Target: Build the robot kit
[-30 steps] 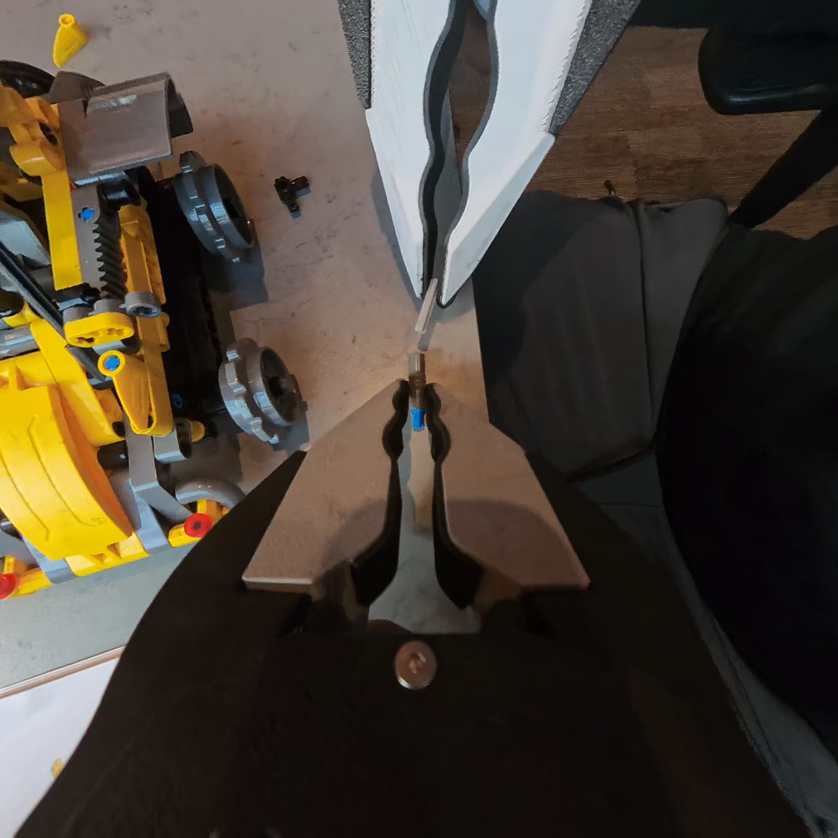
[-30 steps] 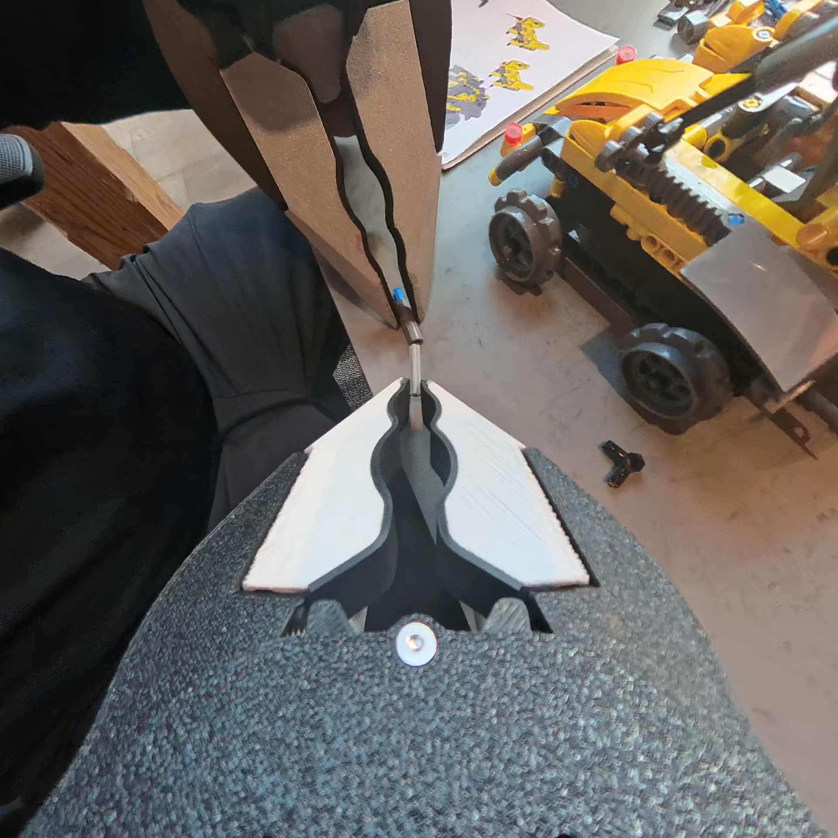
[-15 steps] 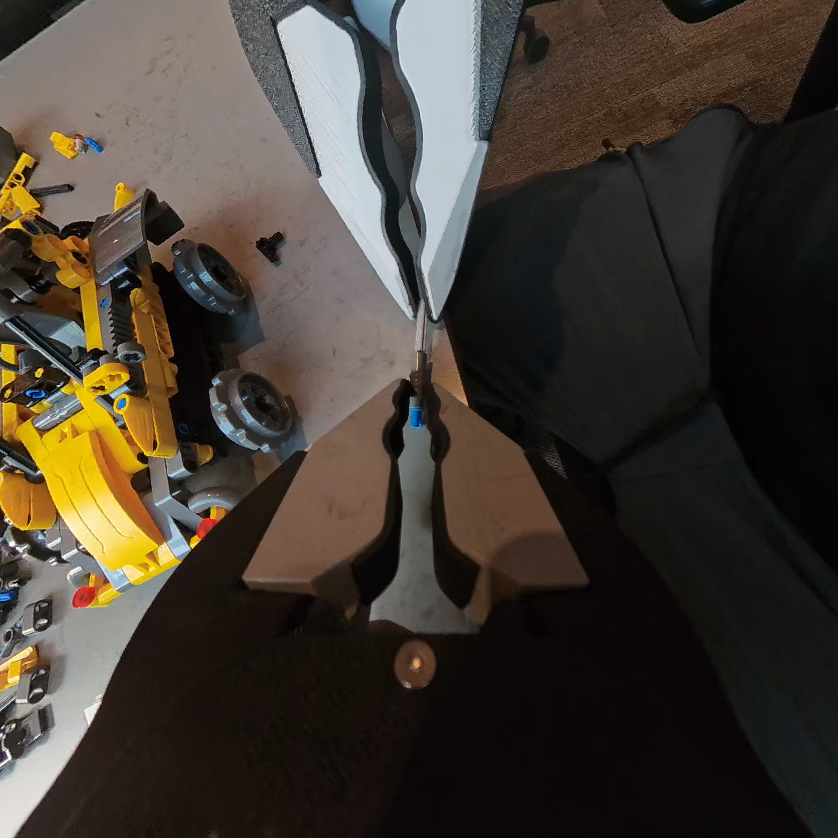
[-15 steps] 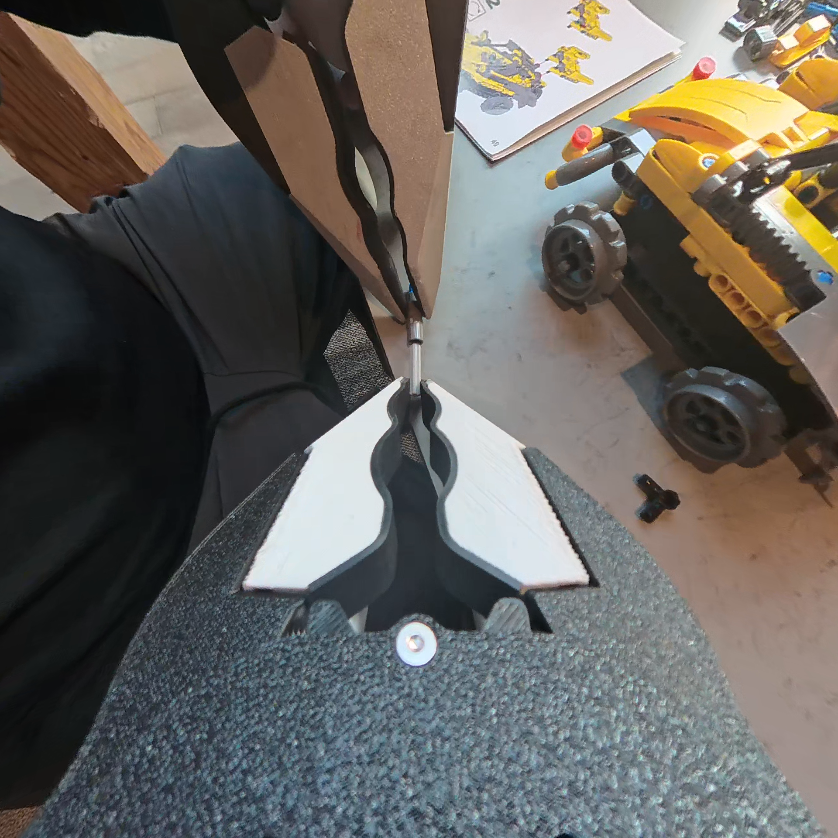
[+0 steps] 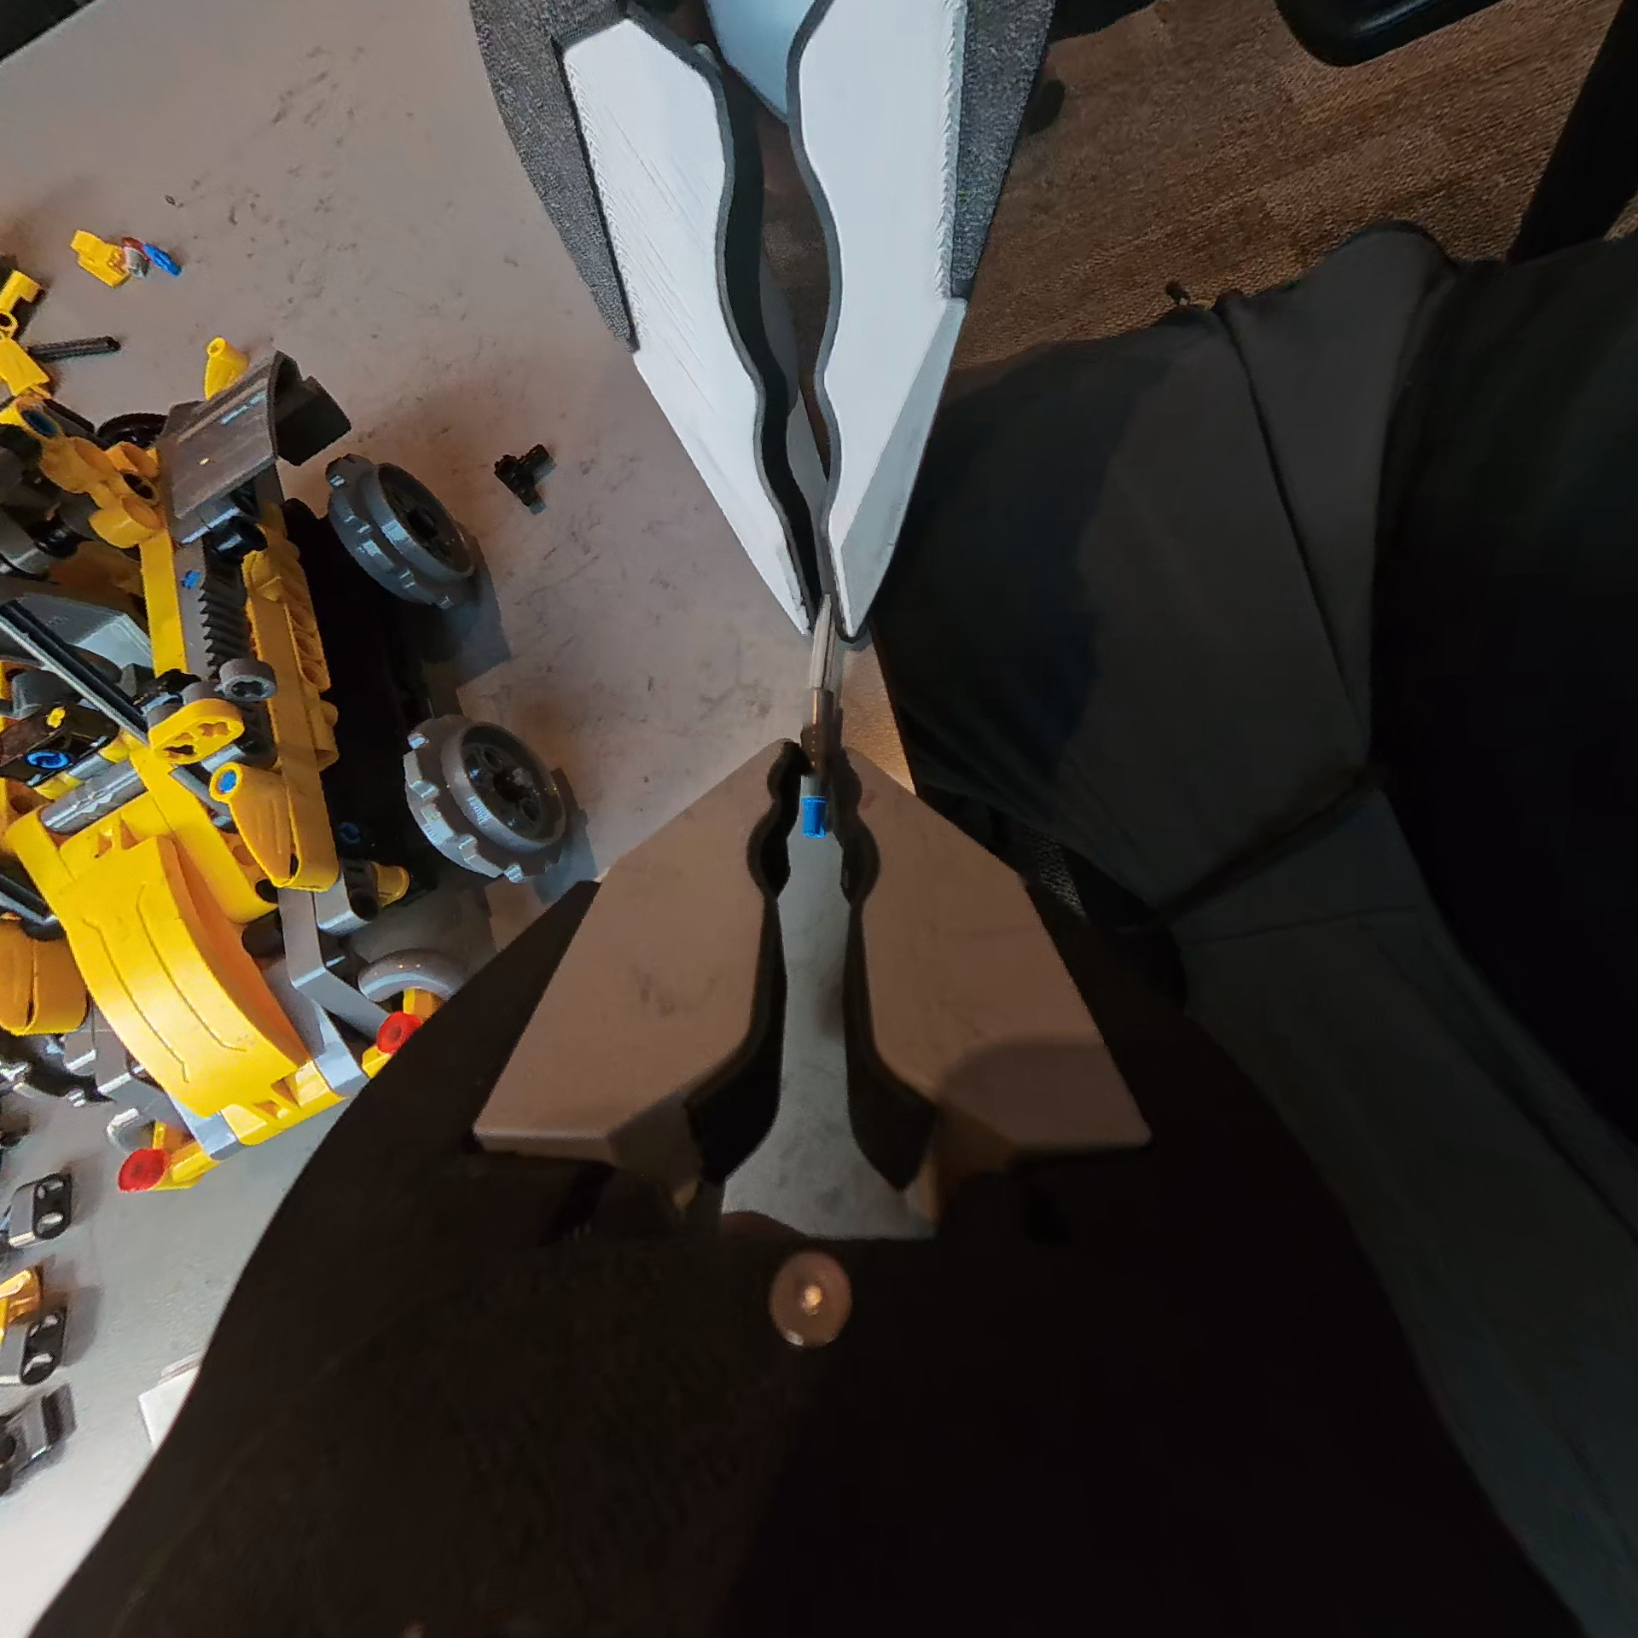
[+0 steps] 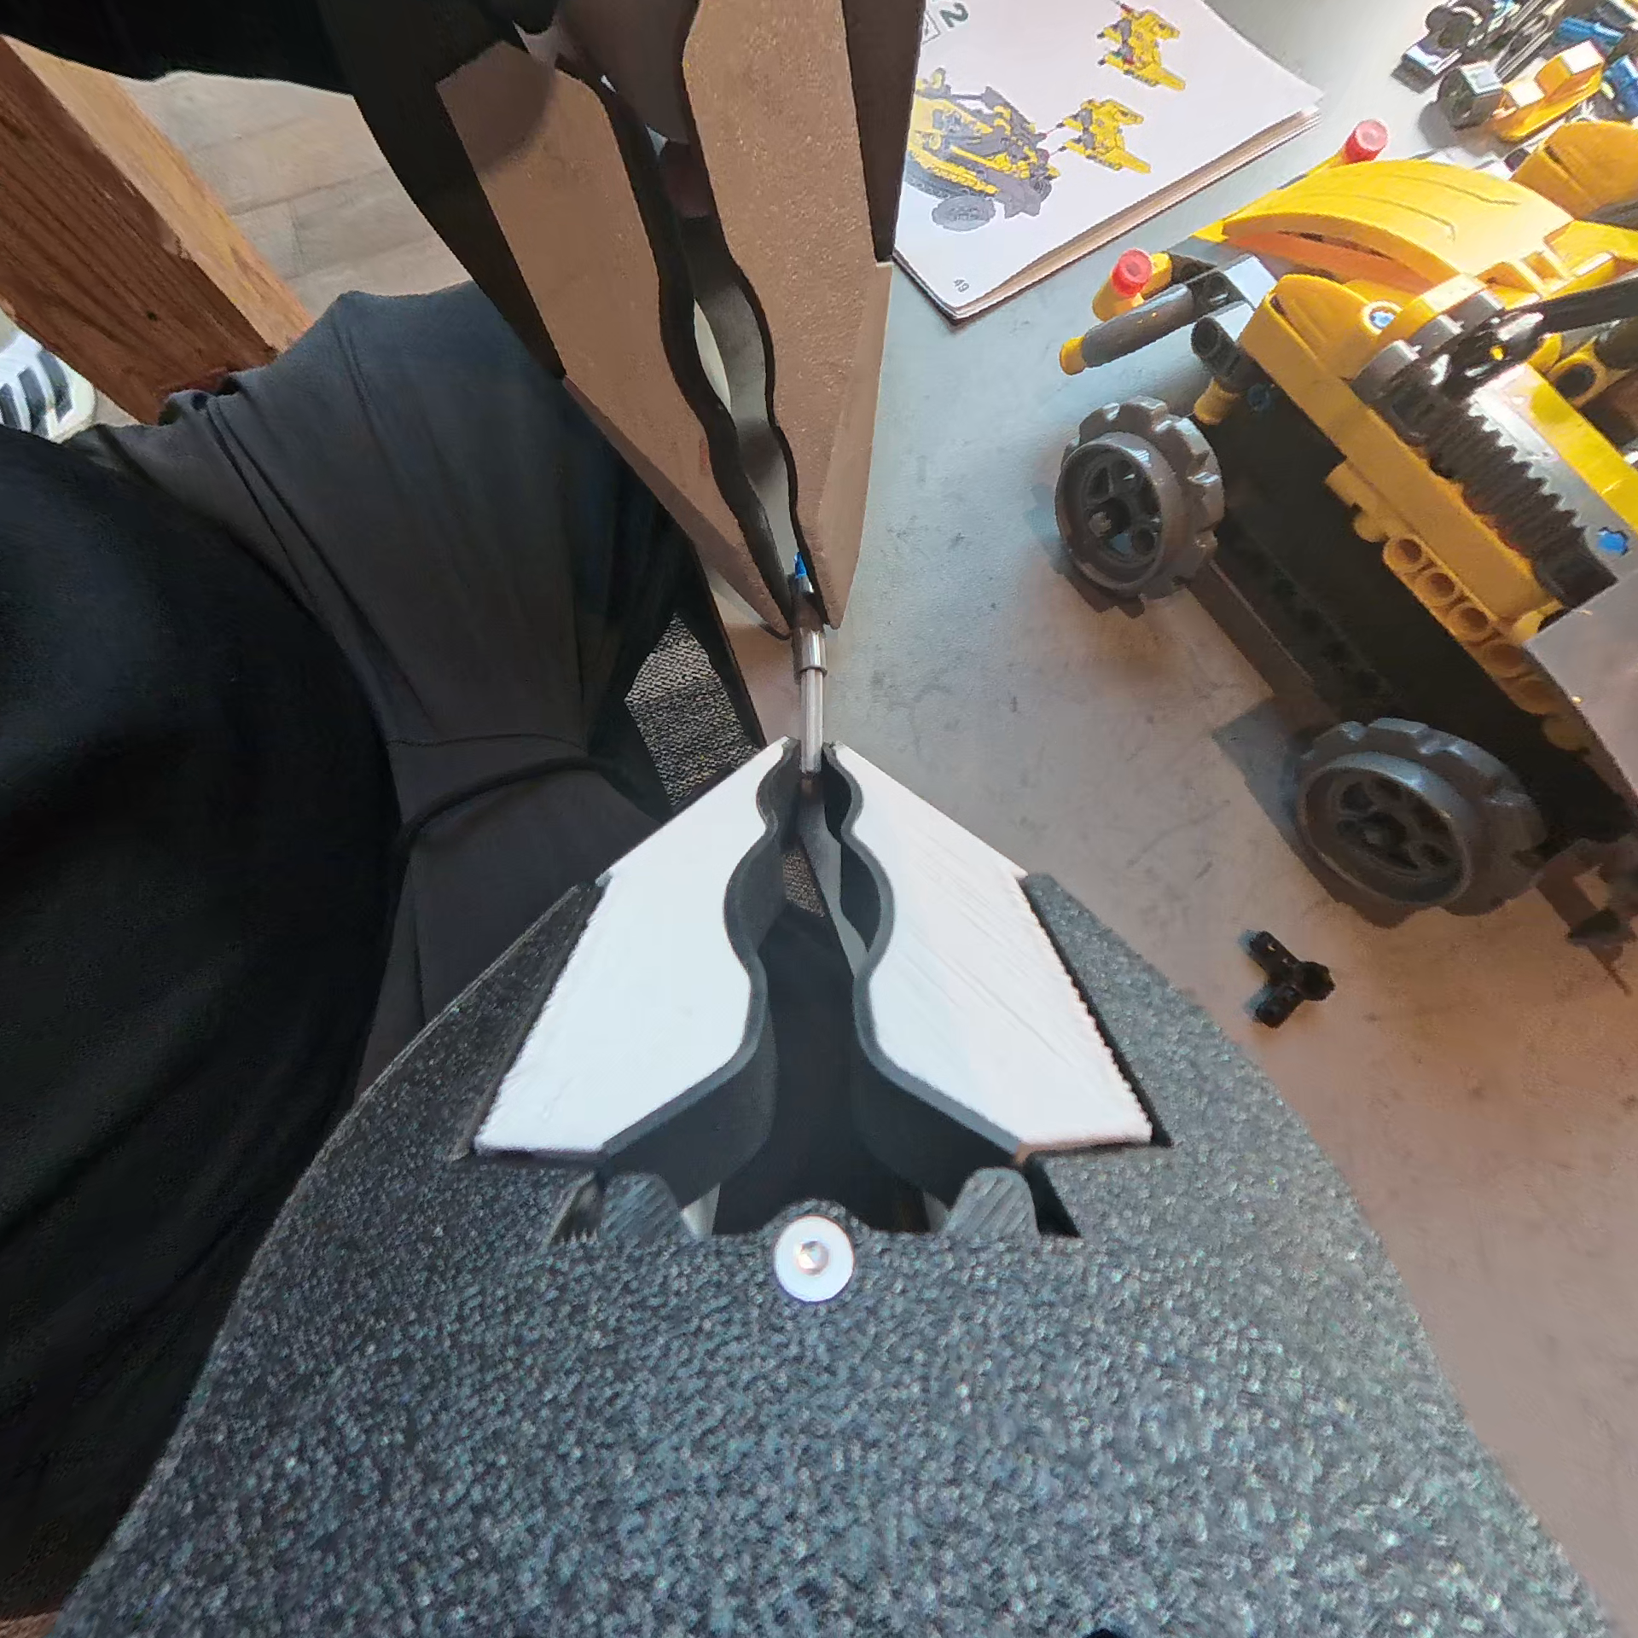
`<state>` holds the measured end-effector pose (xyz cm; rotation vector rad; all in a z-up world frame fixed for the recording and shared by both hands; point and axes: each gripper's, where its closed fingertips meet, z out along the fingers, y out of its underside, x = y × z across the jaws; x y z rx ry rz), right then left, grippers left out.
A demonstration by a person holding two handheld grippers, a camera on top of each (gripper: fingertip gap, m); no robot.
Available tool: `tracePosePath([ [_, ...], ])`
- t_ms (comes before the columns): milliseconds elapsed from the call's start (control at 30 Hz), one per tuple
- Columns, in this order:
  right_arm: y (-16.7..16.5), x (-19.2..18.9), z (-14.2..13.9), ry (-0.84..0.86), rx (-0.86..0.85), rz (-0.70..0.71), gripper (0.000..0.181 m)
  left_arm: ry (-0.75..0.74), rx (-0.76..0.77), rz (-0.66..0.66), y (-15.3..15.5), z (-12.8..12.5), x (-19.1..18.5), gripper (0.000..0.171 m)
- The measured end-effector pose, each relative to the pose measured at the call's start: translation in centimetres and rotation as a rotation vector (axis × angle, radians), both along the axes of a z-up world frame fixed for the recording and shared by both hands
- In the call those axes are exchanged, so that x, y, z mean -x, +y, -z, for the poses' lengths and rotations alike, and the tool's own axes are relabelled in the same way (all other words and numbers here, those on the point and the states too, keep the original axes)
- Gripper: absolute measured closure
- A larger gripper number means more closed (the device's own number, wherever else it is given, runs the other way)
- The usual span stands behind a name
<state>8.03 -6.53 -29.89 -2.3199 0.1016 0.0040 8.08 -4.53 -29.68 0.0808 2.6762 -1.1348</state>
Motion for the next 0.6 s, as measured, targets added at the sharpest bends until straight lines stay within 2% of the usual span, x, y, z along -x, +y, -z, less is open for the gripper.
tracePosePath([
  [267, -0.23, -0.04, 0.03, 0.061, 0.034, -0.004, 0.180, 0.027, -0.003, -0.027, -0.21, 0.02, -0.06, 0.168],
  [600, -0.16, -0.23, 0.06, 0.199, 0.171, -0.029, 0.180, -0.114, -0.131, -0.015, -0.12, 0.03, -0.37, 0.169],
])
